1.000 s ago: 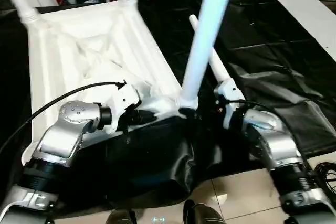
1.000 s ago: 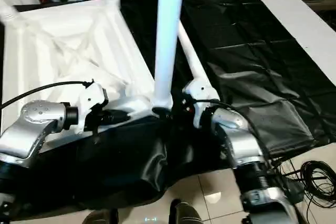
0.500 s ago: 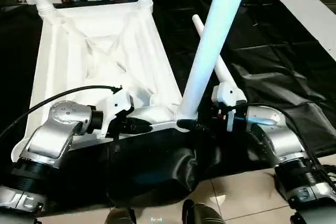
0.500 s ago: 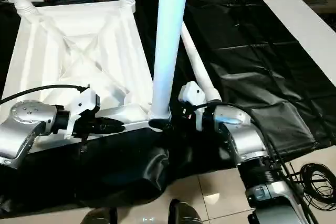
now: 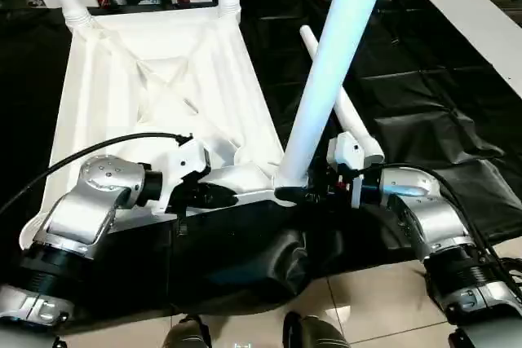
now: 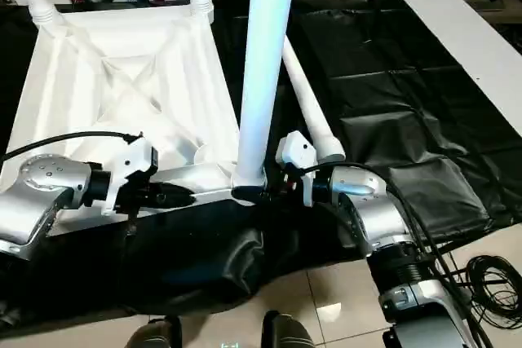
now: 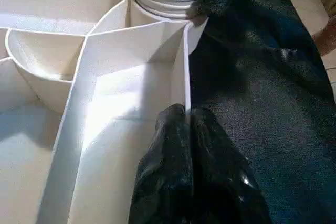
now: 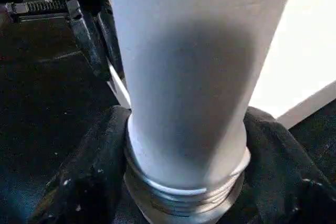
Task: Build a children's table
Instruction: Rotate leg to tighten
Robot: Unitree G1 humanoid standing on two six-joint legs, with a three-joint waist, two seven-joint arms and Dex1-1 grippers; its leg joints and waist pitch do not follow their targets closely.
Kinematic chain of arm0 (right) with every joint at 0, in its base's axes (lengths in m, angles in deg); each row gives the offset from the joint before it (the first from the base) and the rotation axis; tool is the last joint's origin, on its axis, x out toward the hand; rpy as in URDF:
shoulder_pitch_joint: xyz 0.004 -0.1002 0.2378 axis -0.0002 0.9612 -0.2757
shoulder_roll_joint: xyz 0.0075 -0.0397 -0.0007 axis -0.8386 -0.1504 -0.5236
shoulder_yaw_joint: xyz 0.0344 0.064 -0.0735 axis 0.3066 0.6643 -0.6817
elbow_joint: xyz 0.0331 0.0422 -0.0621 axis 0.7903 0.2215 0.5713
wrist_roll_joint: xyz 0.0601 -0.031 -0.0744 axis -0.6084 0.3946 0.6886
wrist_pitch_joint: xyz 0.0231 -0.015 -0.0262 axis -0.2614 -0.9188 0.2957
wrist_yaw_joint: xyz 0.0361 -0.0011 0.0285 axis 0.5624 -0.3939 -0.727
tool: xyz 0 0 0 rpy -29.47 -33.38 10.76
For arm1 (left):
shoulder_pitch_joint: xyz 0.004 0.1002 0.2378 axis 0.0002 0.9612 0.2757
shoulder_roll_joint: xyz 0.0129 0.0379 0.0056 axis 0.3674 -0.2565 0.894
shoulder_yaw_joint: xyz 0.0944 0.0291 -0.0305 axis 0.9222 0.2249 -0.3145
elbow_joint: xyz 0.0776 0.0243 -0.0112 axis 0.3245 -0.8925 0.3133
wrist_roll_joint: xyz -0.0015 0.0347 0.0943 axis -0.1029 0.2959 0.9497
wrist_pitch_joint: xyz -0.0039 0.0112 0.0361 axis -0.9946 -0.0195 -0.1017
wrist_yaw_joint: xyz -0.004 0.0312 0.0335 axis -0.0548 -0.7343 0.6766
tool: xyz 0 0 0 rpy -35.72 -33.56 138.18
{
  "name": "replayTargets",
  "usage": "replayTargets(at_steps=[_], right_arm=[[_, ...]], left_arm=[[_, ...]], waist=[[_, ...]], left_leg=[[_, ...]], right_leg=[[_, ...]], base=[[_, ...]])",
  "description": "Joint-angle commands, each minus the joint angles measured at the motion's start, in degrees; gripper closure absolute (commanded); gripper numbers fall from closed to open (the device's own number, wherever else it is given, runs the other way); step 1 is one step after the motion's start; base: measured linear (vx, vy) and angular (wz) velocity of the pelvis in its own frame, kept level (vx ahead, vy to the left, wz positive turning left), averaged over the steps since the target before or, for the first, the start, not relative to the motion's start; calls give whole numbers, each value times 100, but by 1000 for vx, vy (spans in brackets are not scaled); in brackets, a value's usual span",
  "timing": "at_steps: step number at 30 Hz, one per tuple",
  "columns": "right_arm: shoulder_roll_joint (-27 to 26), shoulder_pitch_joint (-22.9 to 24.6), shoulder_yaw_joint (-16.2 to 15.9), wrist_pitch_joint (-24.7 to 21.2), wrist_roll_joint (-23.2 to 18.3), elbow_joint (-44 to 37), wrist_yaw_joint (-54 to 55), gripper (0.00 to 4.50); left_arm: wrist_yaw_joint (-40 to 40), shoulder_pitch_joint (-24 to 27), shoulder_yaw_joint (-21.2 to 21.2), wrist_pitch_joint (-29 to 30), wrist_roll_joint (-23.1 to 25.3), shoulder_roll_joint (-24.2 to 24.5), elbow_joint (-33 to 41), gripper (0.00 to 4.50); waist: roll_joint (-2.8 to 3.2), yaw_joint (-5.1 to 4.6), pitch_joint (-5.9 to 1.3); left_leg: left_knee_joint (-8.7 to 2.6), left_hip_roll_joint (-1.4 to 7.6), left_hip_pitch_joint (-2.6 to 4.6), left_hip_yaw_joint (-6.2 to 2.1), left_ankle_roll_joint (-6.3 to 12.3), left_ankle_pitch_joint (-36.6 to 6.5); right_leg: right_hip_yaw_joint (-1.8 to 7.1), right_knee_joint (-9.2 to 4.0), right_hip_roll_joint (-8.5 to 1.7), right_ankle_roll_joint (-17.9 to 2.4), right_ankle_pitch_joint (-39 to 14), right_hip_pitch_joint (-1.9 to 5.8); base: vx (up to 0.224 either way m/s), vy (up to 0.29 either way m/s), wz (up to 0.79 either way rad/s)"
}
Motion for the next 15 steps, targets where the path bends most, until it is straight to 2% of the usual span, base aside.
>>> replayTargets(at_steps=[1,7,10,12,13,14,15], right_arm=[[-1,-61,-20,94,34,45,-55,176],[-22,-35,-36,154,31,95,-78,179],[-158,4,37,233,73,215,229,179],[-372,-35,198,137,141,480,861,179],[-375,-36,199,137,142,483,869,179],[-532,-65,286,74,219,648,1345,179],[-581,-79,308,20,249,699,1506,179]], left_arm=[[-244,60,326,12,9,-1,-62,450],[-233,85,338,-8,20,9,-63,450],[39,79,322,-120,158,-83,-178,450],[668,-37,309,-87,446,-311,-447,450],[676,-38,309,-85,449,-313,-450,450],[1062,-110,269,22,542,-506,-580,450],[1164,-128,249,54,546,-574,-609,450]], waist=[[22,-5,-447],[23,7,-440],[20,7,-440],[12,-8,-402],[13,-17,-393],[7,-10,-370],[6,-19,-371]], left_leg=[[-230,48,90,72,680,-400],[-232,53,91,65,645,-485],[-228,48,87,68,634,-493],[-253,53,84,64,550,-695],[-257,56,91,69,504,-802],[-287,57,102,47,314,-1093],[-292,60,103,48,261,-1148]], right_leg=[[183,-255,-262,-1739,341,442],[181,-262,-263,-1711,149,437],[183,-268,-268,-1696,116,431],[183,-319,-274,-1625,-269,410],[188,-344,-283,-1594,-472,394],[184,-406,-302,-1419,-1169,388],[191,-417,-307,-1377,-1326,378]], base=[[0,0,0],[0,0,0],[0,0,0],[0,0,0],[0,0,0],[0,0,0],[-52,4,-1]])
